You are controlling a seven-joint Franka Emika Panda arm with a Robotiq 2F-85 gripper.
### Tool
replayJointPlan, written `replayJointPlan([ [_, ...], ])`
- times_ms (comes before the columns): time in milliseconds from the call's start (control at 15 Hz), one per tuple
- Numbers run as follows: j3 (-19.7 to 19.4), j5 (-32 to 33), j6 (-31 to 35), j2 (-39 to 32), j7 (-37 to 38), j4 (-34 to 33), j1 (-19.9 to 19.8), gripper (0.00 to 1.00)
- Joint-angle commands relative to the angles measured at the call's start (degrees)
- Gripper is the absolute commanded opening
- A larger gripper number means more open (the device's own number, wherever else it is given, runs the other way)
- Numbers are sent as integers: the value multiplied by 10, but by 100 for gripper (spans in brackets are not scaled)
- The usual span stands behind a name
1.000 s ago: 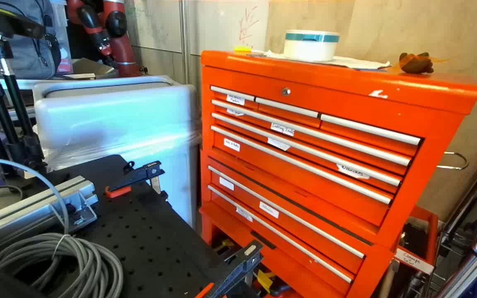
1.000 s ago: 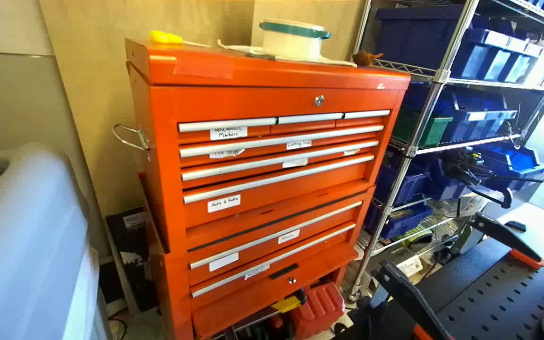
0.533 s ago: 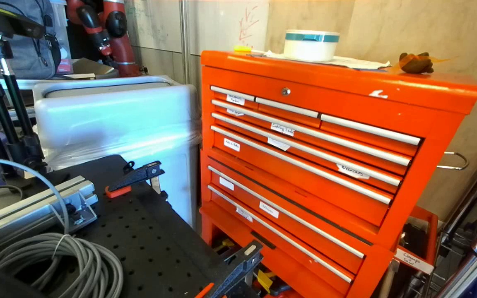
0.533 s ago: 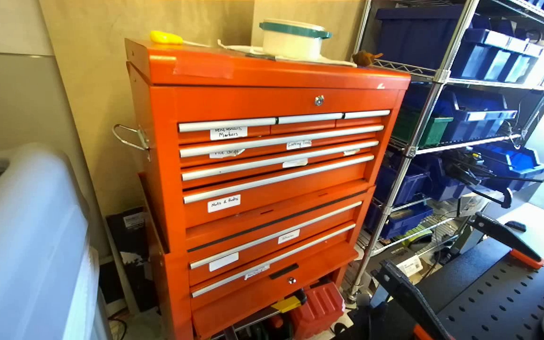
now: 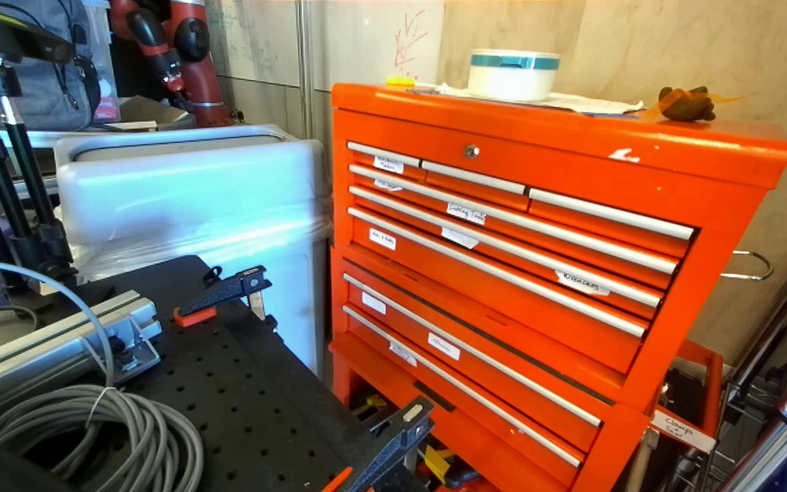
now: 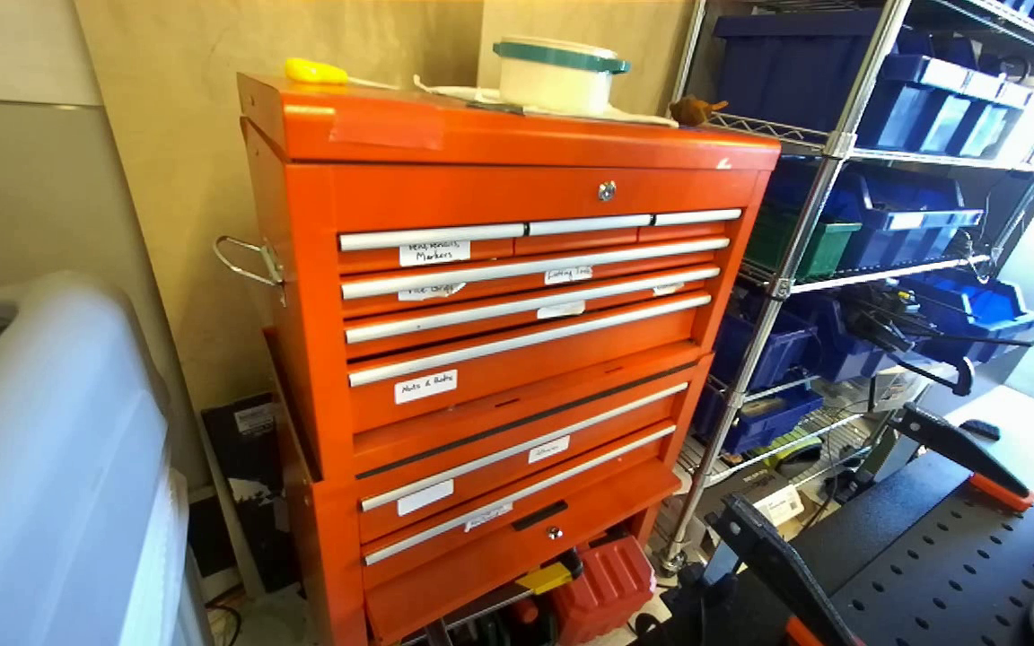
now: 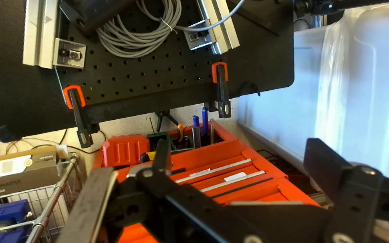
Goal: Put the brown doll in the white bowl
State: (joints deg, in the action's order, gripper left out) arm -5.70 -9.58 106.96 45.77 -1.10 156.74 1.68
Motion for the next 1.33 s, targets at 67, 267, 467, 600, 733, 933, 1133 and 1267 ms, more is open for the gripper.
replayJointPlan([
  [67,9,-6,-2,-1,-6,-1,-10,100],
  [267,11,-6,12,-8,-1,2,-13,100],
  [467,21,5,56,-48,18,-4,-24,100],
  [600,29,9,98,-93,26,-21,-27,100],
  [733,34,17,145,-147,27,-43,-29,100],
  [933,39,45,223,-250,35,-104,-40,100],
  [1133,35,67,260,-340,57,-184,-50,100],
  [1267,33,83,269,-398,72,-249,-55,100],
])
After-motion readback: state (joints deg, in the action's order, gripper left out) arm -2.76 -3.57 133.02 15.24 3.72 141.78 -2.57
